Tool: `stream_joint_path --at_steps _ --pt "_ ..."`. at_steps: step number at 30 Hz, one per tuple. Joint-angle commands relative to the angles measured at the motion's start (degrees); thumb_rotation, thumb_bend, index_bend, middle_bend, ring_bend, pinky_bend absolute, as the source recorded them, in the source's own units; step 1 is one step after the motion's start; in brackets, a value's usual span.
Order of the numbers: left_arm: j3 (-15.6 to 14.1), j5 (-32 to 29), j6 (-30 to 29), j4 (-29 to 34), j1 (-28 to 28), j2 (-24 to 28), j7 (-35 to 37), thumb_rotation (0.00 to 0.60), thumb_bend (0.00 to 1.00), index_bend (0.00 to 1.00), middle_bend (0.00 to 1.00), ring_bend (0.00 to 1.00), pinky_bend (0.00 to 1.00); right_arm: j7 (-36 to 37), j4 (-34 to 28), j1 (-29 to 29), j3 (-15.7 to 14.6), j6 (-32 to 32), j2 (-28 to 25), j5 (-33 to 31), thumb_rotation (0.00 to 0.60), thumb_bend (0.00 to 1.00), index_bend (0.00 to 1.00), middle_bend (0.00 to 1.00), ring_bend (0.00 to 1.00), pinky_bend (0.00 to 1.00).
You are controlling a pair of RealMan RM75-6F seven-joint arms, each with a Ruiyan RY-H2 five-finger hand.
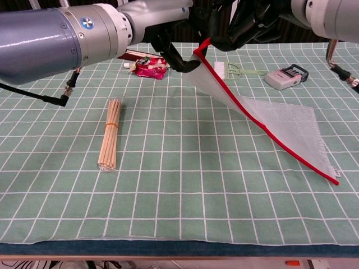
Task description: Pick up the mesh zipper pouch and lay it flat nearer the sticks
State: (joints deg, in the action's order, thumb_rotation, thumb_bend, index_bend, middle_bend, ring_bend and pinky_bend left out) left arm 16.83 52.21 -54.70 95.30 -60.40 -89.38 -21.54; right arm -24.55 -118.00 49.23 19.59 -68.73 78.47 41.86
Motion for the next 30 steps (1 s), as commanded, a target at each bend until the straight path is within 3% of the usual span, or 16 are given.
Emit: stream_joint_path --at_steps 1,12,30 --pt "1.0 -0.6 -0.8 0.4 0.1 0.0 0.6 0.6 0.43 0.58 0.03 0.0 0.0 0.4 -0.4 -0.5 -0.3 -0.4 -0.6 0.3 0.6 0.65 0.71 1.0 1.0 0.95" --pt "4.0 -0.9 -3.5 2.0 0.4 -0.1 3.1 0.6 0.43 0.59 0.04 0.0 0.0 1.5 -1.7 -2.0 -1.1 -1.5 -1.4 0.6 0.6 0.65 0.71 1.0 1.0 0.95" --pt "6.3 0.9 -6.6 2.3 1.4 -0.5 6.9 0.6 0.43 0.6 0.04 0.0 0.0 2.5 -1.8 -3.6 -2.3 -2.1 -1.7 0.0 0.6 0.65 0.72 1.0 1.0 0.95"
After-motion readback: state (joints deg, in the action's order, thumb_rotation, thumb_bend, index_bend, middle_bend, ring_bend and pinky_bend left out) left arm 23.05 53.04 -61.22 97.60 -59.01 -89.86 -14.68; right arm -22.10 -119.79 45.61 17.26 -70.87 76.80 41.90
